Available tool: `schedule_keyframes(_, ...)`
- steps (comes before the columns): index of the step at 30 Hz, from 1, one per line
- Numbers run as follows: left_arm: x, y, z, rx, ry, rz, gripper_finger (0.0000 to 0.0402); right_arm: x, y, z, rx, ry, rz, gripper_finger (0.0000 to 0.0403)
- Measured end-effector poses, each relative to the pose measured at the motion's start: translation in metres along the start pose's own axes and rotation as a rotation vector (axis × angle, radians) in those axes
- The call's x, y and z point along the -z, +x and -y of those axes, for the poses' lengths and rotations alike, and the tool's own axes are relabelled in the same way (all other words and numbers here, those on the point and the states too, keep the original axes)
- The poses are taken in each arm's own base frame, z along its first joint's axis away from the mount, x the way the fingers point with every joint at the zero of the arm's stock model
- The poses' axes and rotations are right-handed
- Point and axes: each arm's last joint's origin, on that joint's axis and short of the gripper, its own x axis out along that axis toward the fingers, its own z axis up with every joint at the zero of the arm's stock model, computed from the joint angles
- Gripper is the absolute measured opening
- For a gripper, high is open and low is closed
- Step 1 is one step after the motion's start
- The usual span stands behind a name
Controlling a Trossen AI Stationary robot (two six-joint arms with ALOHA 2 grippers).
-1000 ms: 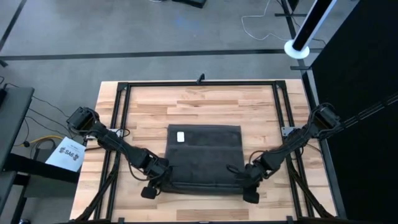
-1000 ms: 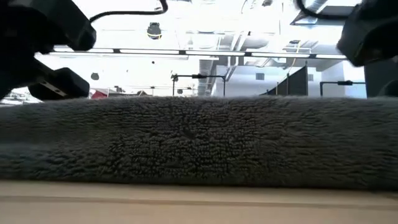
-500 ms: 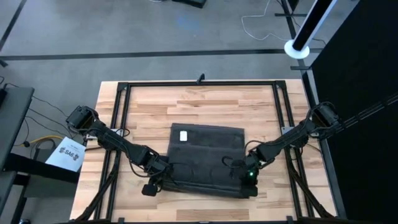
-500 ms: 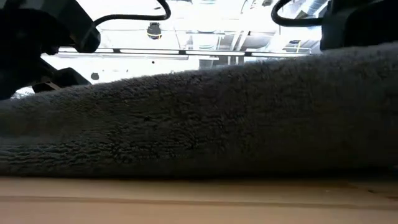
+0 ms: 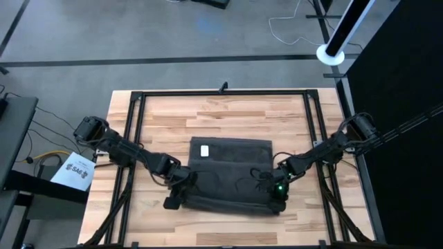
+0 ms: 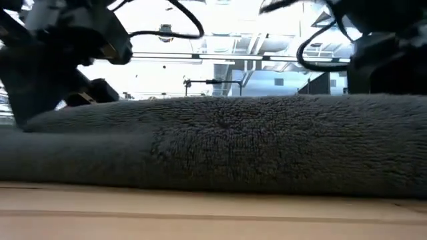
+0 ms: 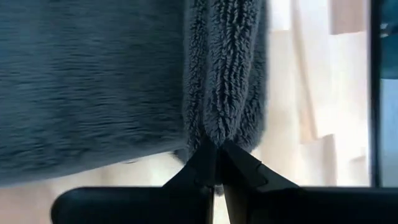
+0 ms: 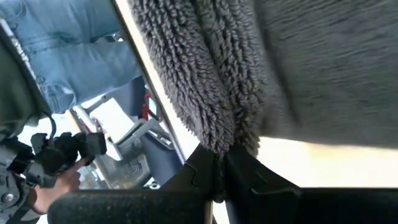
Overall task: Roll towel
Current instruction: Roll the black towel
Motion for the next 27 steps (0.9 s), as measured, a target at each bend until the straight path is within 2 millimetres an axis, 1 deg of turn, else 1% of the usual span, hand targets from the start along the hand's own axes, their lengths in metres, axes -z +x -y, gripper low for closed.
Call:
schedule_keyframes(5, 0.001, -0.004, -0.017, -0.028, -0.032, -0.024, 0.0000, -0.004, -0.007, 0.021, 0.022, 0.070, 0.028, 0.0004)
schedule_keyframes(8, 0.008, 0.000, -0.026, -0.042, -0.071, -0.038, 0.0000, -0.009, -0.013, 0.027, 0.020, 0.097, 0.054, 0.0004)
schedule_keyframes(10, 0.014, 0.004, -0.029, -0.045, -0.096, -0.061, 0.0000, -0.013, -0.017, 0.030, 0.014, 0.110, 0.077, 0.0004)
schedule_keyframes(12, 0.019, 0.008, -0.027, -0.043, -0.101, -0.078, 0.0000, -0.015, -0.019, 0.031, 0.016, 0.107, 0.092, 0.0004)
schedule_keyframes(15, 0.021, 0.010, -0.021, -0.030, -0.102, -0.089, 0.0000, -0.018, -0.022, 0.033, 0.013, 0.119, 0.103, 0.0004)
schedule_keyframes(18, 0.023, 0.012, -0.014, -0.023, -0.122, -0.107, 0.0000, -0.023, -0.025, 0.026, -0.005, 0.111, 0.107, 0.0004)
schedule_keyframes(22, 0.022, 0.000, -0.001, -0.009, -0.136, -0.118, 0.0000, -0.031, -0.031, 0.010, -0.051, 0.064, 0.099, 0.0004)
schedule_keyframes(27, 0.021, -0.018, 0.016, -0.014, -0.153, -0.107, 0.0000, -0.036, -0.043, 0.002, 0.010, 0.075, 0.062, 0.0004)
